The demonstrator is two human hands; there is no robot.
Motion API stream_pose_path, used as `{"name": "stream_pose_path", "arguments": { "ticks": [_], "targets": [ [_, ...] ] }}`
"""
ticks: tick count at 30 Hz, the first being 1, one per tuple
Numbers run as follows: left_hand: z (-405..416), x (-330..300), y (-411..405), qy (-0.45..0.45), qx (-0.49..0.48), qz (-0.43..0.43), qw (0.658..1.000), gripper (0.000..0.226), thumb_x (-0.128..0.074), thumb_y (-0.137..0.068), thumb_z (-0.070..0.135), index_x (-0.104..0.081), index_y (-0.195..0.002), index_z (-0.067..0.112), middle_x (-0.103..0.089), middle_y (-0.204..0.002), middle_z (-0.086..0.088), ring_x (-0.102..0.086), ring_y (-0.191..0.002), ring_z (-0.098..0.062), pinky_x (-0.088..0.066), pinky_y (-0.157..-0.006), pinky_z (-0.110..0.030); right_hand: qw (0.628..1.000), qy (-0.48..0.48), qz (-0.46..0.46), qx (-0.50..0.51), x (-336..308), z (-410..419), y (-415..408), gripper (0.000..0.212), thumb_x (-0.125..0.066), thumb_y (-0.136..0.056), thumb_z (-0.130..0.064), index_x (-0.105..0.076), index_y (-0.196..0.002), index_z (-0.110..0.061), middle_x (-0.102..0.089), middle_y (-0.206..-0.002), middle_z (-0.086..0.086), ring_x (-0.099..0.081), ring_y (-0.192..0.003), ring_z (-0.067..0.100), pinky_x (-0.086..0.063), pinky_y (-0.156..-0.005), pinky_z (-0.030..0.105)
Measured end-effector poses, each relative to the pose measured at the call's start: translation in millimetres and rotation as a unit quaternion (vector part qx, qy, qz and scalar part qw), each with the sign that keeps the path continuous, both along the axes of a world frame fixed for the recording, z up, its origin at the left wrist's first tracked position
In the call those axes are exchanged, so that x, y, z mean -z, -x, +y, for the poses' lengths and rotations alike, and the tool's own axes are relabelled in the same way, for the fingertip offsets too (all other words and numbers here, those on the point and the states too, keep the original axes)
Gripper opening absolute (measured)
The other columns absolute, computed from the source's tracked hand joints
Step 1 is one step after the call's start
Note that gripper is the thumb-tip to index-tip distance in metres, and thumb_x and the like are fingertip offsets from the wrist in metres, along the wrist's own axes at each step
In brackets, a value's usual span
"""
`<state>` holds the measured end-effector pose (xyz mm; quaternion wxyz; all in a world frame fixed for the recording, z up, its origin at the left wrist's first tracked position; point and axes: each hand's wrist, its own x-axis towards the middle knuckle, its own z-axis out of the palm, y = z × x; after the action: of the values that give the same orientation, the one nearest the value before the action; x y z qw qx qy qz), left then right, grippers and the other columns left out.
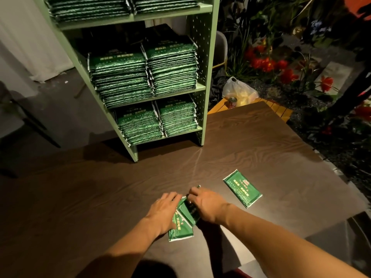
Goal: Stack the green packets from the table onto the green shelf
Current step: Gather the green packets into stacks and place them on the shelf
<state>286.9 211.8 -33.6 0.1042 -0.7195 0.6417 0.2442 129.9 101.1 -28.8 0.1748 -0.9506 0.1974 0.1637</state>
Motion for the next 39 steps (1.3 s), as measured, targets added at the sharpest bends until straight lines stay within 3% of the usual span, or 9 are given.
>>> {"name": "stream_pose_path", "arguments": {
  "ticks": [4, 10, 15, 22, 28, 30, 34, 37, 39],
  "targets": [
    [0.7, 4.8, -3.0, -0.008, -0.006, 0.014, 1.000, 0.101, -0.082, -0.081, 0.026, -0.017, -0.160, 0.024, -0.031, -0.156, 0.003, -0.031, -0.141, -0.022, -0.029, -0.119, -0.036, 0.999, 0.005, 0.048, 0.023, 13.9, -8.6, 0.0, 0.077, -0.067, -0.090, -0.030, -0.026, -0.155, -0.021, -0.031, -0.156, 0.005, -0.031, -0.141, 0.030, -0.030, -0.117, 0.044],
    [2.4, 4.7, -2.5, -0.076, -0.060, 0.008, 0.995, 0.109, -0.081, -0.082, 0.040, -0.006, -0.161, 0.033, -0.024, -0.159, -0.011, -0.026, -0.147, -0.036, -0.029, -0.121, -0.046, 0.978, 0.036, 0.131, 0.157, 17.2, -15.3, 12.5, 0.064, -0.060, -0.088, -0.063, -0.036, -0.128, -0.019, -0.059, -0.124, 0.010, -0.056, -0.114, 0.030, -0.045, -0.097, 0.041],
    [4.9, 7.3, -3.3, -0.067, -0.118, 0.045, 0.990, 0.087, -0.083, -0.077, 0.046, -0.030, -0.143, 0.028, -0.043, -0.144, -0.010, -0.048, -0.130, -0.033, -0.042, -0.109, -0.044, 0.961, -0.006, 0.133, 0.241, 18.1, -14.5, 15.5, 0.068, -0.060, -0.085, -0.069, -0.043, -0.126, -0.017, -0.063, -0.117, 0.006, -0.062, -0.109, 0.025, -0.052, -0.094, 0.040],
    [5.7, 3.5, 7.7, 0.028, -0.118, 0.115, 0.986, 0.054, -0.078, -0.086, 0.029, -0.033, -0.115, 0.030, -0.048, -0.121, 0.005, -0.057, -0.111, -0.022, -0.046, -0.095, -0.038, 0.964, -0.035, 0.054, 0.260, 18.3, -14.5, 8.9, 0.046, -0.064, -0.093, -0.043, -0.042, -0.126, -0.020, -0.059, -0.125, 0.007, -0.059, -0.114, 0.029, -0.050, -0.094, 0.039],
    [-7.4, 4.0, 21.3, 0.045, -0.096, 0.050, 0.993, 0.082, -0.074, -0.089, 0.040, -0.022, -0.152, 0.030, -0.034, -0.143, 0.001, -0.051, -0.122, -0.023, -0.048, -0.099, -0.038, 0.936, -0.249, 0.021, 0.246, 16.2, -7.1, 2.7, 0.030, -0.048, -0.098, -0.015, -0.064, -0.123, -0.020, -0.068, -0.121, 0.010, -0.064, -0.112, 0.026, -0.050, -0.097, 0.031],
    [-12.7, 4.9, 21.9, 0.034, -0.075, 0.047, 0.995, 0.077, -0.074, -0.088, 0.043, -0.030, -0.150, 0.030, -0.033, -0.144, 0.002, -0.044, -0.126, -0.022, -0.045, -0.105, -0.039, 0.938, -0.225, 0.025, 0.262, 15.6, -17.2, 9.7, 0.028, -0.051, -0.097, -0.021, -0.066, -0.121, -0.021, -0.068, -0.122, 0.007, -0.064, -0.111, 0.025, -0.050, -0.097, 0.030],
    [-21.9, 3.6, 26.7, 0.037, -0.071, 0.061, 0.995, 0.064, -0.080, -0.083, 0.039, -0.040, -0.132, 0.024, -0.041, -0.130, 0.001, -0.051, -0.118, -0.022, -0.045, -0.103, -0.037, 0.957, -0.035, -0.010, 0.289, 10.6, -49.4, 42.2, 0.039, -0.062, -0.089, -0.027, -0.057, -0.126, -0.016, -0.054, -0.126, 0.008, -0.055, -0.116, 0.029, -0.046, -0.097, 0.033],
    [-24.2, 2.6, 35.4, 0.052, -0.072, 0.082, 0.993, 0.059, -0.078, -0.086, 0.035, -0.039, -0.128, 0.022, -0.045, -0.124, 0.001, -0.055, -0.113, -0.021, -0.046, -0.097, -0.034, 0.925, 0.078, 0.043, 0.369, 8.0, -70.6, 76.4, 0.057, -0.067, -0.086, -0.037, -0.043, -0.133, -0.016, -0.043, -0.133, 0.010, -0.045, -0.125, 0.031, -0.042, -0.101, 0.040],
    [-23.8, 1.7, 41.4, 0.060, -0.073, 0.097, 0.991, 0.056, -0.077, -0.087, 0.034, -0.039, -0.126, 0.022, -0.046, -0.122, 0.002, -0.055, -0.111, -0.019, -0.045, -0.095, -0.033, 0.891, 0.072, 0.082, 0.440, 12.8, -78.7, 93.3, 0.057, -0.065, -0.088, -0.041, -0.037, -0.132, -0.016, -0.042, -0.134, 0.012, -0.043, -0.127, 0.033, -0.040, -0.104, 0.043]
  ]
}}
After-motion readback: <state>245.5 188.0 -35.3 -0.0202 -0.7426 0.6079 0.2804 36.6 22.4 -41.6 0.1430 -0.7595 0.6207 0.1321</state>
